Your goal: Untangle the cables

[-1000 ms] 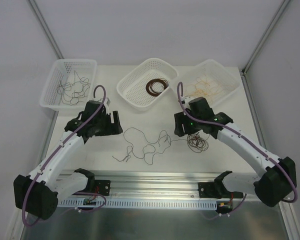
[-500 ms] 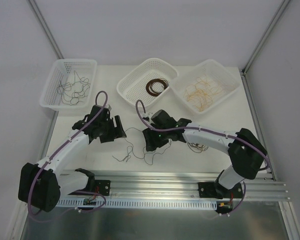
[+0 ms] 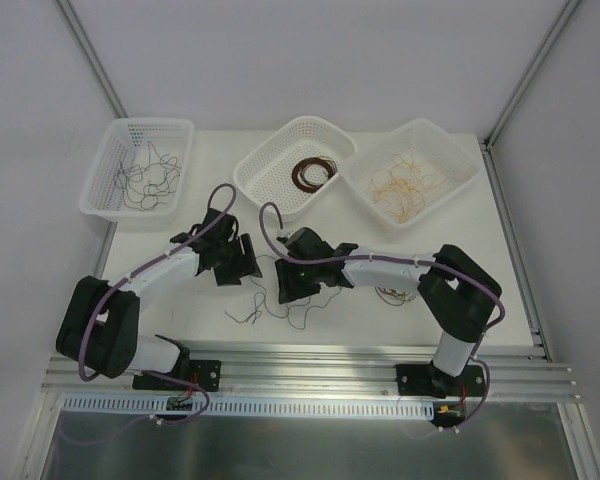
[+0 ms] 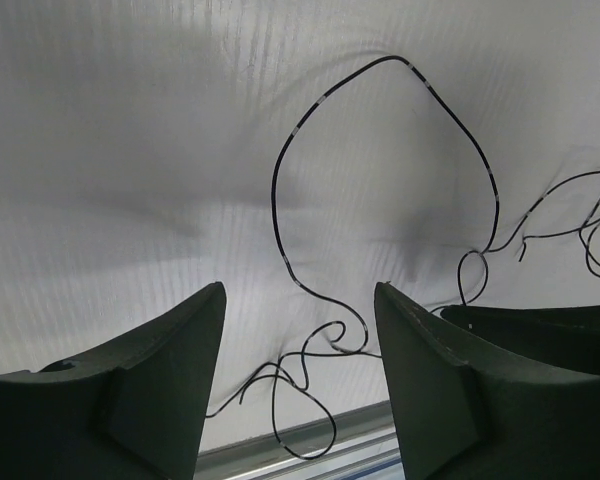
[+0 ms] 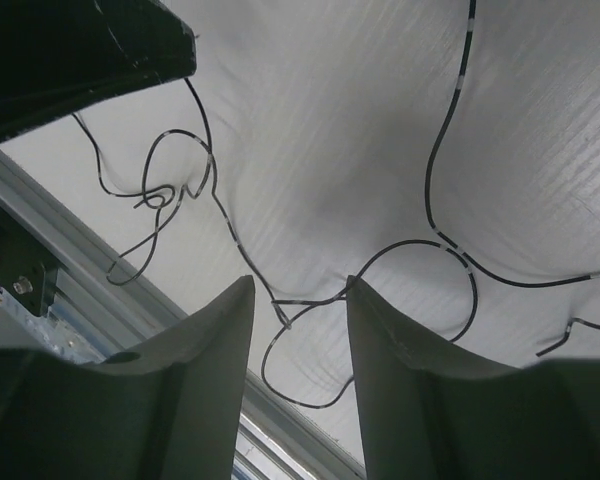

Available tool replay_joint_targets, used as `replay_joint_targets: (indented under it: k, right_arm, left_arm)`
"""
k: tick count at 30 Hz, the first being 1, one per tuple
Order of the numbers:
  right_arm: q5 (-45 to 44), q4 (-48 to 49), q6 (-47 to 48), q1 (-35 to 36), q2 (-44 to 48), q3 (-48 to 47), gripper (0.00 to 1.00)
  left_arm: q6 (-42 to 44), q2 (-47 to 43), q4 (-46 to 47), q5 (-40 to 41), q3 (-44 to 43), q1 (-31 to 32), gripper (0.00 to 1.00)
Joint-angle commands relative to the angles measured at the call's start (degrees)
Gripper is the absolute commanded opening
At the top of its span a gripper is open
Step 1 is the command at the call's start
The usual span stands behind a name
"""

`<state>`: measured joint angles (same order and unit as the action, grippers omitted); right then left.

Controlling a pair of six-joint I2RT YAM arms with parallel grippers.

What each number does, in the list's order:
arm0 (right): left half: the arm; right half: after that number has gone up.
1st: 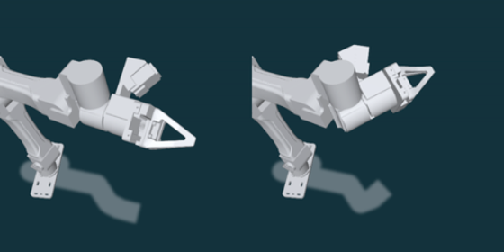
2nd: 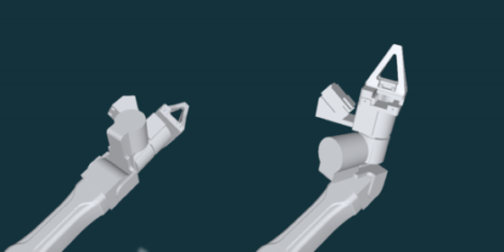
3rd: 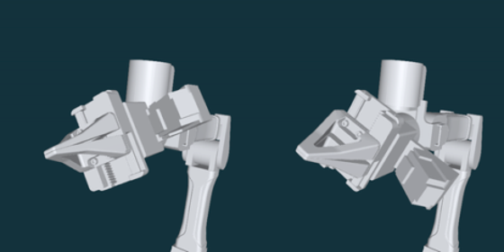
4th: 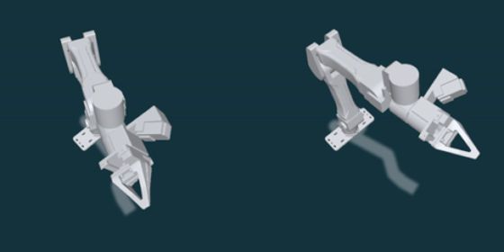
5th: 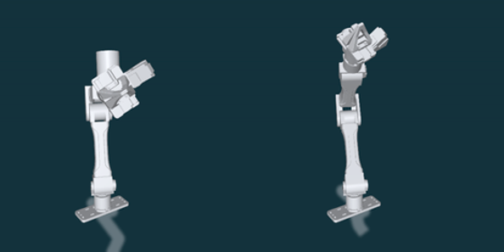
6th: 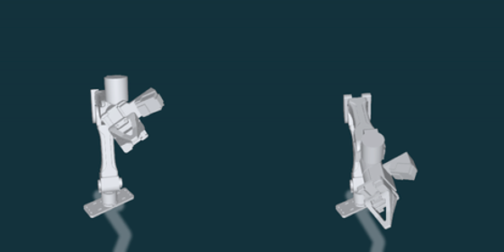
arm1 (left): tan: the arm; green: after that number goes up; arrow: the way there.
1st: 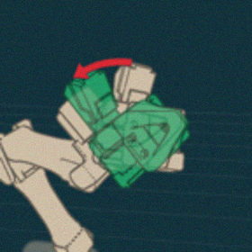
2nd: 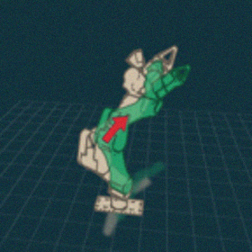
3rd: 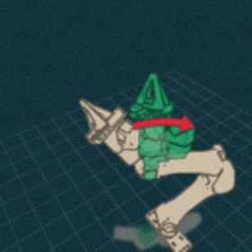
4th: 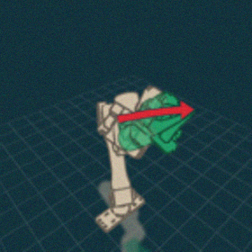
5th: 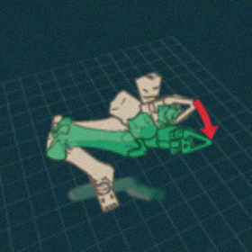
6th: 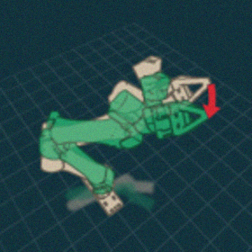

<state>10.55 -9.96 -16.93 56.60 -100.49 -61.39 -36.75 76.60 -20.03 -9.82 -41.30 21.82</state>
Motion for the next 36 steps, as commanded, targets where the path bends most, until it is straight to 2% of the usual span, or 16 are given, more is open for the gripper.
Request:
replay_joint_targets:
  k: [1, 8, 11, 12, 16, 22, 25, 31, 34, 36]
  right_arm:
    - [0.18, 3.19, -2.23, 0.62, -1.55, -1.46, 0.44]
    - [-1.67, 3.01, -1.0, 0.62, 0.11, 1.35, 0.16]
    - [-2.19, 2.14, -0.47, 0.71, 1.43, 2.06, 0.05]
    - [-2.54, 1.87, -0.39, 0.62, 2.39, 2.49, 0.01]
    - [-5.44, -1.37, 1.19, 0.62, 6.16, 3.55, 0.01]
    - [-17.73, -10.6, 4.27, -0.78, 14.87, 8.37, 0.01]
    - [-19.51, -13.68, 3.83, -4.21, 22.24, 11.89, 0.01]
    - [-24.96, -24.57, 4.0, -16.41, 36.05, 16.73, 0.01]
    - [-24.35, -27.83, 5.49, -26.33, 41.15, 17.79, 0.01]
    - [-23.12, -29.15, 6.11, -30.12, 43.08, 17.97, 0.01]
  left_arm:
    - [-0.95, 2.93, 2.45, 1.3, -2.91, 1.2, 0.61]
    - [-1.83, 7.24, 3.95, 3.32, -3.26, 2.26, 0.42]
    - [-2.27, 8.92, 4.39, 3.67, -3.52, 2.96, 0.28]
    - [-2.36, 9.27, 4.56, 3.76, -3.87, 3.14, 0.18]
    - [-1.66, 9.28, 4.48, 5.6, -4.49, 3.31, 0.0]
    - [5.54, 2.08, 0.18, 14.73, -8.61, -0.81, 0.0]
    - [9.76, -1.35, -4.04, 19.66, -13.18, -4.24, 0.0]
    - [16.71, -8.73, -8.7, 23.44, -22.41, -10.65, 0.0]
    - [20.13, -12.08, -10.37, 24.76, -27.33, -12.24, 0.0]
    - [21.28, -13.75, -11.25, 25.03, -31.27, -13.03, 0.0]
